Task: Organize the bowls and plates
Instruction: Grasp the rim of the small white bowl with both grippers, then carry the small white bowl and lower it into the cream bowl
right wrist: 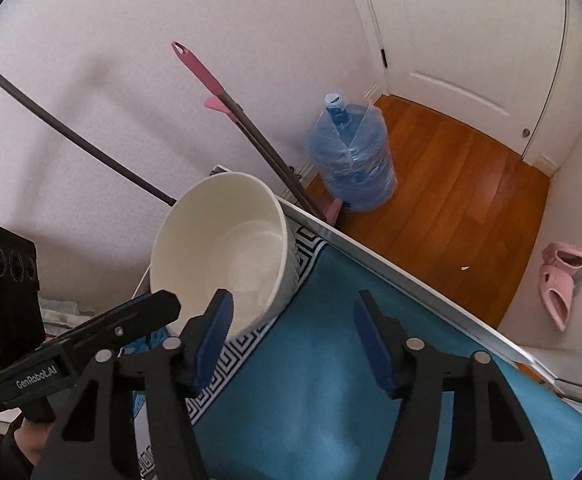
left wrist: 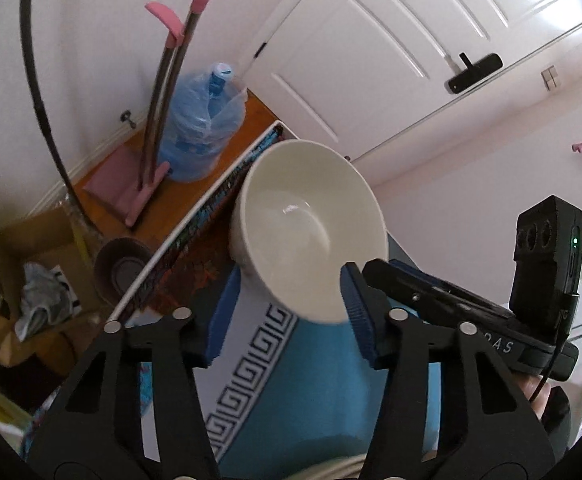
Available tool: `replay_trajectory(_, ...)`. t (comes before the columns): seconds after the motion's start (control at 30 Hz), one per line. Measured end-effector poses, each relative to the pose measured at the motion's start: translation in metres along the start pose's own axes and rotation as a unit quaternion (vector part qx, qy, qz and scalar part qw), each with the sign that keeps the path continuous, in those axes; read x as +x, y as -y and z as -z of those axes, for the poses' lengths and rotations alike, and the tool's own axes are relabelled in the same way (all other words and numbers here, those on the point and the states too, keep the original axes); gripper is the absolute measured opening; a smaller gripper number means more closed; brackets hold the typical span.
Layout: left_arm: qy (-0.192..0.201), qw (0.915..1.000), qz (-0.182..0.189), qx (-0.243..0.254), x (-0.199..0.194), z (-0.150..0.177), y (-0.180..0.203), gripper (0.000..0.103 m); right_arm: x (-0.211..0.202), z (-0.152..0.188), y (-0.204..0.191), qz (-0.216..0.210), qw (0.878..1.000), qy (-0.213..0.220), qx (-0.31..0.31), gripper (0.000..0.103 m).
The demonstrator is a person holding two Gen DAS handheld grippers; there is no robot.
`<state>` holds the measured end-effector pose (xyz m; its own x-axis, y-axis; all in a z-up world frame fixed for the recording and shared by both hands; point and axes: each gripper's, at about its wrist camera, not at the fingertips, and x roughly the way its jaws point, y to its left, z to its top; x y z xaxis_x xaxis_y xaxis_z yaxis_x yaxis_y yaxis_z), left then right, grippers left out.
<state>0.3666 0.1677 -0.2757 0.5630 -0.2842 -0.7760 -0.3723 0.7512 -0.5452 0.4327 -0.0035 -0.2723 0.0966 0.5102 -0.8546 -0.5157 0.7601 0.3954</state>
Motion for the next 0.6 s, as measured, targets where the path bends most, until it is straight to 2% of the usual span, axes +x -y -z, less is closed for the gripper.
replay_trajectory(0.07,0.001,1.0,-0.006,0.004,0.003,-0.002,-0.001,0.043,0.007,-0.001,0.0,-0.005,1.0,-0.002,0.003,0.05)
replay_trajectory(0.13,0.003,0.9998,-0.017,0.012,0.006,-0.005,-0.003,0.036,0.013,-0.002,0.001,-0.008,1.0,-0.004,0.005,0.043)
replay_trajectory(0.2,0.004,0.9995,-0.026,0.014,0.008,-0.007,-0.006,0.027,0.017,-0.003,0.0,-0.012,1.0,-0.002,0.007,0.03)
replay_trajectory(0.3,0.001,0.9995,-0.029,0.009,0.013,-0.01,-0.013,0.024,0.023,-0.005,0.0,-0.021,1.0,0.007,0.014,0.021)
replay_trajectory(0.6,0.007,0.9969,-0.058,0.053,0.013,-0.009,-0.002,0.023,0.017,-0.001,-0.002,-0.024,0.999,0.027,0.017,0.02)
